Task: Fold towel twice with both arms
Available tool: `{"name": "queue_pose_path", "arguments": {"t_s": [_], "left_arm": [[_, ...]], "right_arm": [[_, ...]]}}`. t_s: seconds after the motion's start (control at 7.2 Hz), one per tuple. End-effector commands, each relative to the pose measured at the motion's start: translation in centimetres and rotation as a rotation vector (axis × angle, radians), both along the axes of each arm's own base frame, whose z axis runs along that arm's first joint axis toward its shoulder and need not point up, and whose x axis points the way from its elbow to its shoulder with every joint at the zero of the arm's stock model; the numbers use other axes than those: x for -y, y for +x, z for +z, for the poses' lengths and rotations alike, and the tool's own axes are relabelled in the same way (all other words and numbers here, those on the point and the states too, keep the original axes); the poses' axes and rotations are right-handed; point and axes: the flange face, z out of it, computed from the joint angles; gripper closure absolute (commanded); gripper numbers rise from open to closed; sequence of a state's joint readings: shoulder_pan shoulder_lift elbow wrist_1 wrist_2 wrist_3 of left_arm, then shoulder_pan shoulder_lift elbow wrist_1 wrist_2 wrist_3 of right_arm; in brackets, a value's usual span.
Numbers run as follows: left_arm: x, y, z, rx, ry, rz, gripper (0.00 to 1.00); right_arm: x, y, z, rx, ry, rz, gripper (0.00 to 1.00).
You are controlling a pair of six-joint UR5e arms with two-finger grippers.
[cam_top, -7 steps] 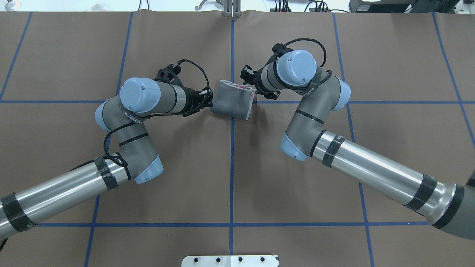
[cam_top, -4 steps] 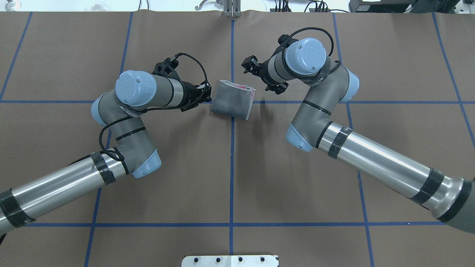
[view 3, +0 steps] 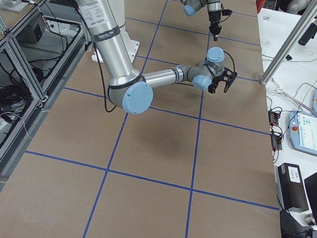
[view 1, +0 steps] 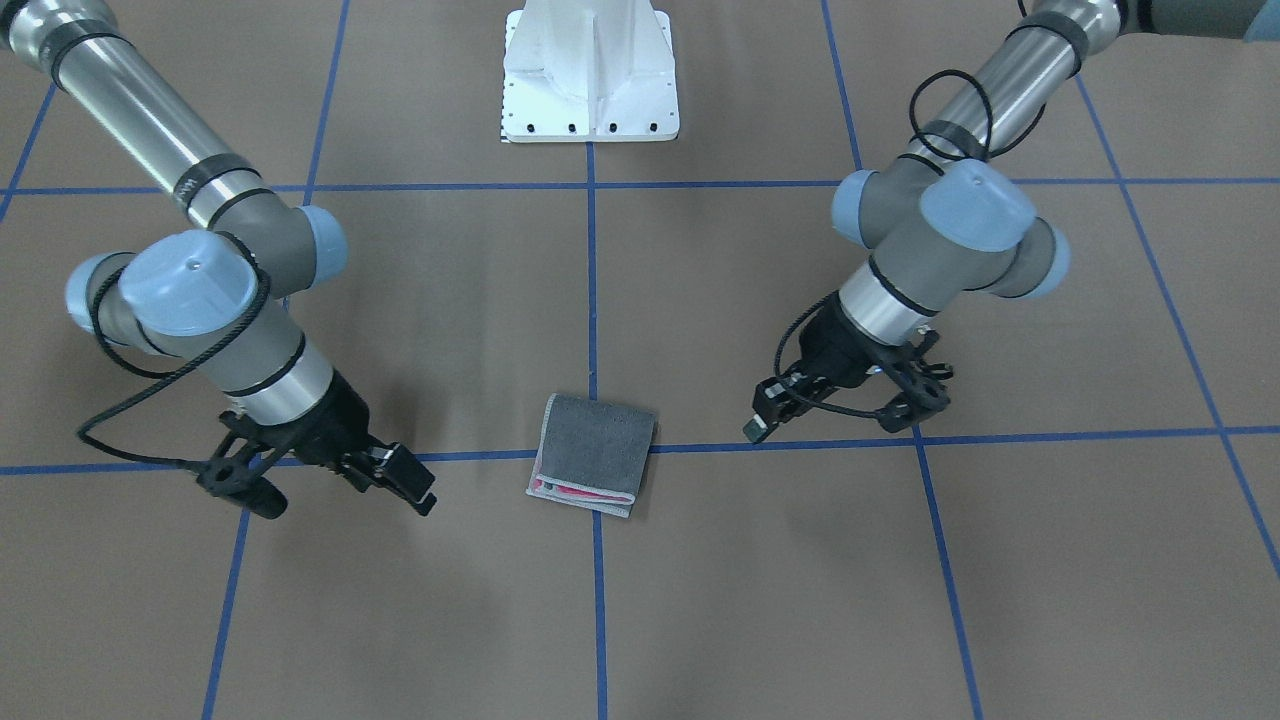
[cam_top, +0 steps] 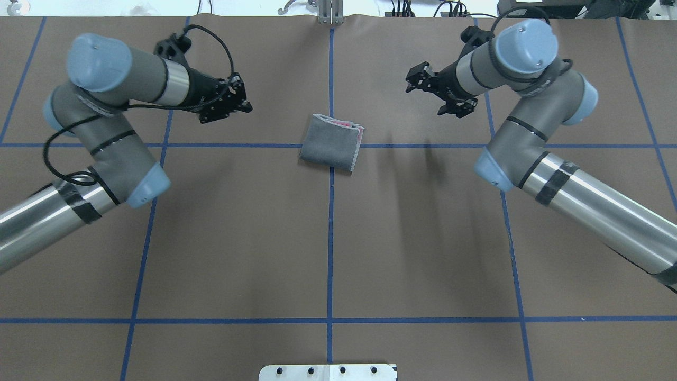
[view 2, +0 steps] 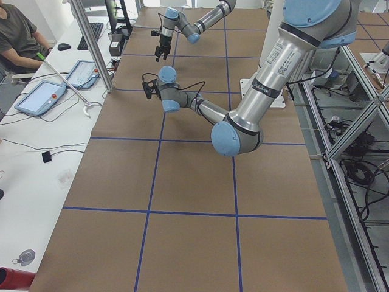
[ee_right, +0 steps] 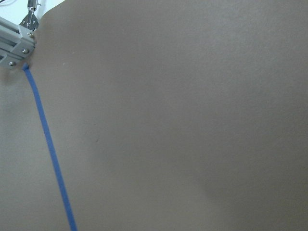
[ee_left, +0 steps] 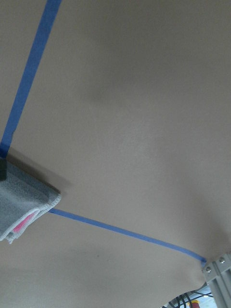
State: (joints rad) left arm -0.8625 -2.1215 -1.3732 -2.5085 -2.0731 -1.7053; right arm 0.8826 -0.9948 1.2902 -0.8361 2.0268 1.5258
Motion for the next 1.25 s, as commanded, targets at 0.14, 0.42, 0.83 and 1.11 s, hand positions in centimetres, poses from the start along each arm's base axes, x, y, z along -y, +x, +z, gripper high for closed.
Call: {"name": "queue_pose_path", "arguments": {"t_s": [0.14, 0.42, 0.83, 1.11], "left_arm": [[-1.4, -13.6, 12.1, 0.178, 0.173, 0.058, 0.00], [-2.0, -20.5, 19.8, 0.385, 0.293, 0.116, 0.00], [-2.4, -29.6, 27.1, 0.634, 0.395, 0.262, 0.00], [-2.0, -35.0, 29.3, 0.730, 0.412, 0.372, 0.00]], "right_arm": [[1.8, 13.9, 10.2, -0.196, 0.172, -0.164, 0.00], [2.2, 22.6, 15.8, -0.289, 0.238, -0.269, 0.00], [3.1, 31.9, 19.5, -0.413, 0.244, -0.402, 0.00], [2.7, 34.6, 20.2, -0.369, 0.226, -0.438, 0.00]]}}
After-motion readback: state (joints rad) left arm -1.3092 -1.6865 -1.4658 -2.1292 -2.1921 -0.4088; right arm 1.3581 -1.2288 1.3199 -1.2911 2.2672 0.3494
